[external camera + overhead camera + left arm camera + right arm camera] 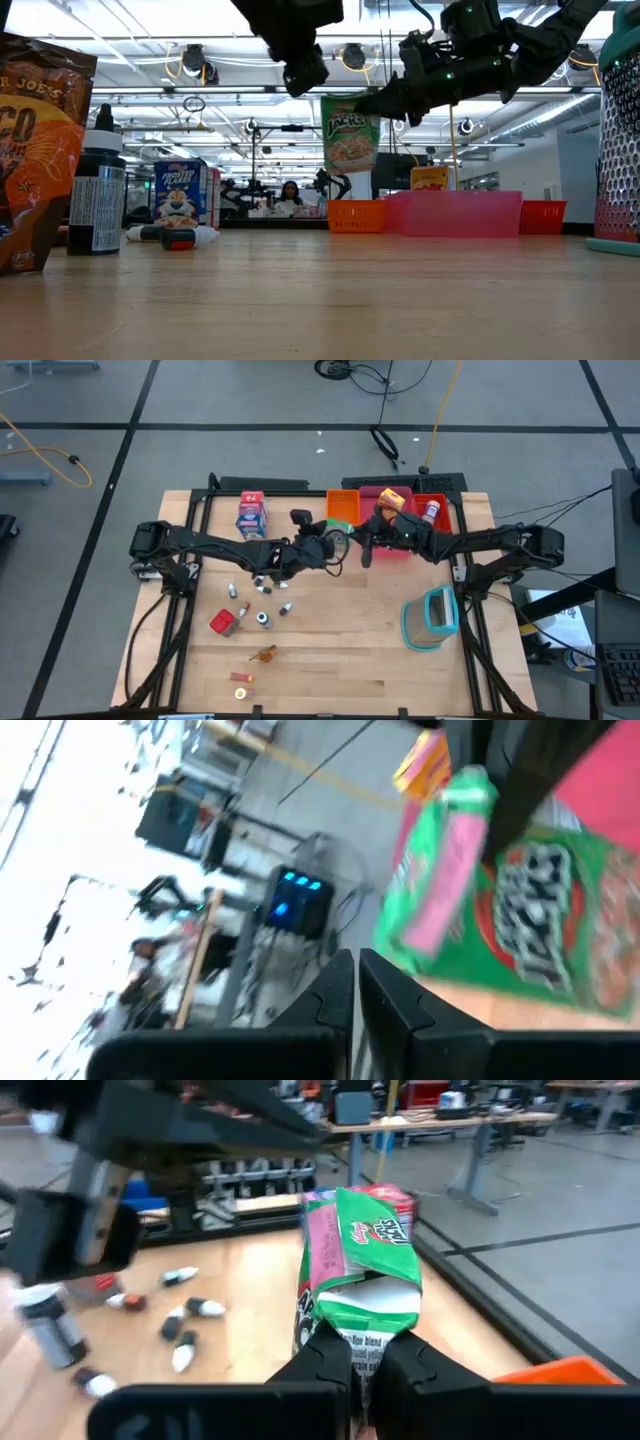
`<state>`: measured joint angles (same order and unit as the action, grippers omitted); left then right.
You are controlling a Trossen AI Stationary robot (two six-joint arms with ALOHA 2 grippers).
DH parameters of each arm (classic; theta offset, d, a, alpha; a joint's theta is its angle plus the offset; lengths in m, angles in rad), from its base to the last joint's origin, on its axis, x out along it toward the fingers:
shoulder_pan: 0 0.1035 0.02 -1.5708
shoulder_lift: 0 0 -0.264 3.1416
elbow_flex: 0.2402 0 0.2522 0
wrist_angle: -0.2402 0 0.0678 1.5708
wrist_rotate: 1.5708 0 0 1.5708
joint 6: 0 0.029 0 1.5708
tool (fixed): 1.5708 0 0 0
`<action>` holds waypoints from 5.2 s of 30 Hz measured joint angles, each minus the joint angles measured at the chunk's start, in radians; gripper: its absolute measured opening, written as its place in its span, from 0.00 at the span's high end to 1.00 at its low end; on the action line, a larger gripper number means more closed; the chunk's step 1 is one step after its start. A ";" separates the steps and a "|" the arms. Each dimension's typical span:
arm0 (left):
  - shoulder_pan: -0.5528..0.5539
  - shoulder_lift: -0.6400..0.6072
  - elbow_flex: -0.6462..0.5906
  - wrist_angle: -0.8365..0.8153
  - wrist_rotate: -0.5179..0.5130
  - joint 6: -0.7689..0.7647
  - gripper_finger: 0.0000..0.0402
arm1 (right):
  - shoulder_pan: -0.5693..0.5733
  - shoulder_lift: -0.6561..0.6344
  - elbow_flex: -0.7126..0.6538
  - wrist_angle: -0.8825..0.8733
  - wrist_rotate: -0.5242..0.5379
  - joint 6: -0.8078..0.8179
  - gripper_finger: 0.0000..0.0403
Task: Pick & Place Kitchen Items
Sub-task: Put the green cereal box into the pink bin, then put the small green food coloring bottle into the orange bin
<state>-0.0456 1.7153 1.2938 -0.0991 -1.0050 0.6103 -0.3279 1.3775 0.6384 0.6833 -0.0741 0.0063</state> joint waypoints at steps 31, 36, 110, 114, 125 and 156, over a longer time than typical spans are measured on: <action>0.039 0.000 0.000 -0.458 0.410 -0.435 0.94 | -0.276 -0.256 -0.254 -0.070 0.163 -0.027 0.99; 0.040 0.000 0.000 -0.474 0.459 -0.445 0.94 | -0.302 -0.255 -0.305 0.000 0.217 -0.033 0.99; 0.037 0.000 0.000 -0.511 0.491 -0.463 0.94 | -0.218 -0.391 -0.365 -0.062 0.445 -0.149 0.41; 0.037 0.000 0.000 -0.511 0.492 -0.467 0.94 | -0.233 -0.408 -0.365 -0.161 0.442 -0.107 0.41; 0.037 0.000 0.000 -0.511 0.492 -0.486 0.94 | -0.233 -0.396 -0.365 -0.163 0.436 -0.078 0.36; 0.036 -0.001 -0.006 -0.916 1.032 -0.581 0.93 | -0.027 -0.517 -0.365 -0.160 0.436 -0.098 0.36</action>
<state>-0.0093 1.7142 1.2881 -1.0146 0.0265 0.0295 -0.3553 0.8608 0.2737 0.5228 0.3618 -0.0914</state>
